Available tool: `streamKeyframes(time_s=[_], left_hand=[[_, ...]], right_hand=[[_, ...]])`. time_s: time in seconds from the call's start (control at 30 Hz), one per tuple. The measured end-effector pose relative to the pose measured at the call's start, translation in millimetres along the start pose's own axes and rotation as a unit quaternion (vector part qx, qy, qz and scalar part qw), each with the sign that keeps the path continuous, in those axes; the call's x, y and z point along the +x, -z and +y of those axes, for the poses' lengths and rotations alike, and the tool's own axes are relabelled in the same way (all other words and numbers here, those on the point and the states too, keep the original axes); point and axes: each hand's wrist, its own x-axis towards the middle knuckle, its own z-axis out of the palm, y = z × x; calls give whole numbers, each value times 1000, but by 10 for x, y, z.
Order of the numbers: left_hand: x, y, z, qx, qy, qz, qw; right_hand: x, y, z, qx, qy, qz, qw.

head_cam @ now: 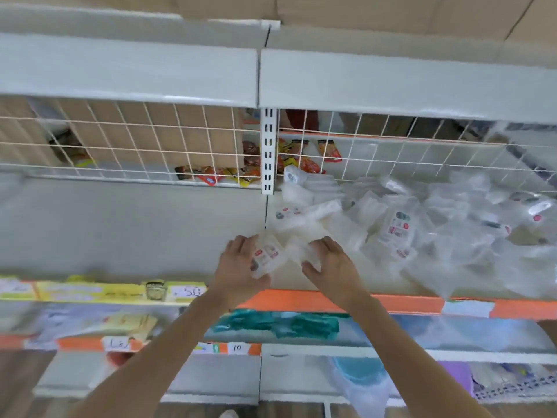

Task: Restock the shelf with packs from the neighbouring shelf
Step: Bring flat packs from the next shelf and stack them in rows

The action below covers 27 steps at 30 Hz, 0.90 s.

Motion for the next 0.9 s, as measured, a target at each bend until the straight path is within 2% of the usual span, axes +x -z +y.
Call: streamKeyframes(time_s=[0.2,0.33,0.6,0.9], left_hand=[[-637,490,-587,15,104,125,987],[-1024,821,-982,21,167,147,975],[-1581,1498,-1899,21,191,158,969],[-1991,2173,-2915,54,199,170,964]], right_hand=[[218,-347,-822,41,129,-46,990],[292,-617,-1390,38,185,-66,980],[302,-1176,-2571,51,218,-59,973],[329,-1833,-3718,92,215,-63,970]])
